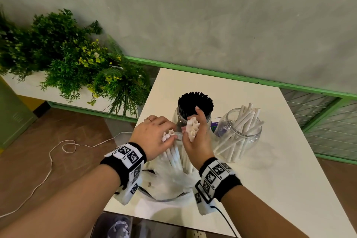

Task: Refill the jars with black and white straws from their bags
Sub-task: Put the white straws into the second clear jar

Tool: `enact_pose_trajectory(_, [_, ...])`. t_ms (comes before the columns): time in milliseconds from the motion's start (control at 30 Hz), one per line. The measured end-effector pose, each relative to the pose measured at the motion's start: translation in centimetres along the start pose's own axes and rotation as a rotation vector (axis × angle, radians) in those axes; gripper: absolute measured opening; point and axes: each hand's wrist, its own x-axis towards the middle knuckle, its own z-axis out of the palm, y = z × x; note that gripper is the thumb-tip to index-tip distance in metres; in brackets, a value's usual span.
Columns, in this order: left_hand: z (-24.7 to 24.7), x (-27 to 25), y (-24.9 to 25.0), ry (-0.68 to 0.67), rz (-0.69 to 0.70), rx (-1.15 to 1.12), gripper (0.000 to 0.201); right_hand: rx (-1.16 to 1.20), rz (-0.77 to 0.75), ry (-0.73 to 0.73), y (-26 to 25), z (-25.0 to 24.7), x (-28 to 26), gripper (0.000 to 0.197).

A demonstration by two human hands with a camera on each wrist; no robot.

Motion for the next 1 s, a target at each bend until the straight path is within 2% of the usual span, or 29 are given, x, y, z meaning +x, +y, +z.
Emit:
enact_pose_trajectory(167, [0.1, 0.0, 0.2, 0.027, -0.004, 0.019, 0.028, 0.143, 0.017, -0.001, -0.3, -1.7, -0.7, 0.058])
enact_pose_trajectory(233, [0.1, -0.1, 0.4, 0.033, -0.002, 0.008, 0.026, 0.187, 0.006, 0.025, -0.2, -2.1, -1.4, 0.062])
enact_pose_trajectory(300, [0.1, -0.1, 0.5, 0.033, -0.006, 0.004, 0.026, 0.086, -0.063, 0.048, 0.3, -2.3, -1.9, 0.067])
enact_pose_trajectory(367, [0.1, -0.2, 0.6, 0.038, -0.013, 0.006, 0.026, 0.001, -0.128, 0.041, 1.0, -2.3, -2.3, 0.062])
enact_pose_trajectory(733, [0.1, -0.3, 0.9, 0.041, -0.021, 0.000, 0.027, 0.051, -0.004, 0.108, 2.1, -2.6, -1.2, 0.038])
enact_pose_trajectory(867, [0.2, 0.0, 1.3, 0.015, -0.024, -0.011, 0.030, 0.068, -0.034, -0.011, 0.9, -1.9, -0.8, 0.042])
enact_pose_trajectory(1000, [0.2, 0.2, 1.8, -0.005, -0.021, -0.013, 0.031, -0.076, -0.077, -0.036, 1.1, -1.0, 0.1, 0.034])
